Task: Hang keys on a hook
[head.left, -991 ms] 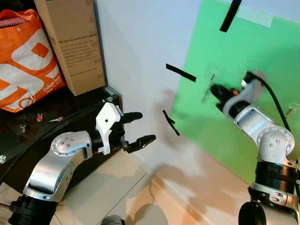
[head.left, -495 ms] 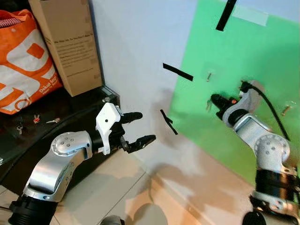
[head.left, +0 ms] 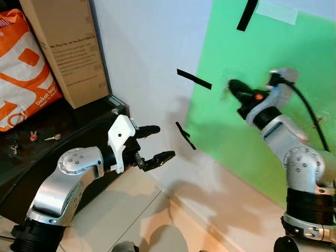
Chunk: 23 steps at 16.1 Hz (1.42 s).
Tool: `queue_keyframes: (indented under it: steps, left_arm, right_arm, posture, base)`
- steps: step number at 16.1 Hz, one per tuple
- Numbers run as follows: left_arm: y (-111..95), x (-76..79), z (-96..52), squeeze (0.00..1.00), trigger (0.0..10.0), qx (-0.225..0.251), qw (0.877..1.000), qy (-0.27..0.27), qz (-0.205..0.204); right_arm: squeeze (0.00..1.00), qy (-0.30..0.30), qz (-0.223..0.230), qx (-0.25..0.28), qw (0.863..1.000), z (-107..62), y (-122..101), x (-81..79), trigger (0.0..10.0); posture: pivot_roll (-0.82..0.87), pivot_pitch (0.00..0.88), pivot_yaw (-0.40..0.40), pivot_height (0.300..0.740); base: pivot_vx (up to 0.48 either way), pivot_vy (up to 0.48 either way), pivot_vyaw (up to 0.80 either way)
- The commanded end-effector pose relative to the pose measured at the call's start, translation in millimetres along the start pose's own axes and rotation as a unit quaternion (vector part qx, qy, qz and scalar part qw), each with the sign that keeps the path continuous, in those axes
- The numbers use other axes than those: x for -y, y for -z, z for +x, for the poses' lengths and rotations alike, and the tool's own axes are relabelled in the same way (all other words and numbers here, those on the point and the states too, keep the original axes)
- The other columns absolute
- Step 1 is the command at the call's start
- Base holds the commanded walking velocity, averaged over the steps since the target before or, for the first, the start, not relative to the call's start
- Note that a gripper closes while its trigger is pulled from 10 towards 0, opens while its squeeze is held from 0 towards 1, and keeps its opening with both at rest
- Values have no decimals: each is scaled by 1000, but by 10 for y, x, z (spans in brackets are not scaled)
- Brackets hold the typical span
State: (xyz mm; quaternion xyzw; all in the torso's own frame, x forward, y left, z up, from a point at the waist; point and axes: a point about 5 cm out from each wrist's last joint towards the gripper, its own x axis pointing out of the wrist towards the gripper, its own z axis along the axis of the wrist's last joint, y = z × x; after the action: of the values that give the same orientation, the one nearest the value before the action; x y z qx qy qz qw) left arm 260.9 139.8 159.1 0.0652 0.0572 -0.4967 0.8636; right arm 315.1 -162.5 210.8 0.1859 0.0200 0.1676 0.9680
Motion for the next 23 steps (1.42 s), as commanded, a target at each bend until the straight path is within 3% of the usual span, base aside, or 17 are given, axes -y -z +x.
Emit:
queue_keyframes:
  steps: [1, 4, 10, 17, 20, 23]
  left_arm:
    - [-8, 16, 33, 0, 10000, -2, 1000, 8, 2]
    - [-6, 16, 36, 0, 10000, -1, 1000, 7, 2]
    - [-10, 15, 41, 0, 10000, 0, 1000, 6, 1]
    - [-28, -4, 34, 0, 10000, 0, 1000, 6, 4]
    - [-30, -7, 33, 0, 10000, 0, 1000, 8, 5]
    - [-32, -10, 32, 0, 10000, -1, 1000, 8, 5]
  right_arm:
    - [0, 2, -21, 6, 1000, 8, -39, -9, 10000]
    - [0, 16, -38, -9, 999, 35, 5, 20, 10000]
    - [0, 85, -27, 1, 996, 21, -28, 222, 10000]
    - [0, 76, -19, -12, 997, 71, 60, 153, 10000]
    - [0, 135, -9, -35, 990, 60, 152, 294, 10000]
    - [0, 149, -6, -47, 988, 44, 216, 324, 10000]
  posture:
    - [15, 0, -40, 740]
    - [14, 0, -42, 740]
    - [14, 0, -43, 740]
    - [16, 0, -37, 740]
    - [15, 0, -34, 740]
    - [16, 0, -34, 740]
  base:
    - [0, 0, 0]
    - [0, 0, 0]
    - [0, 0, 0]
    - [0, 0, 0]
    - [0, 0, 0]
    - [0, 0, 0]
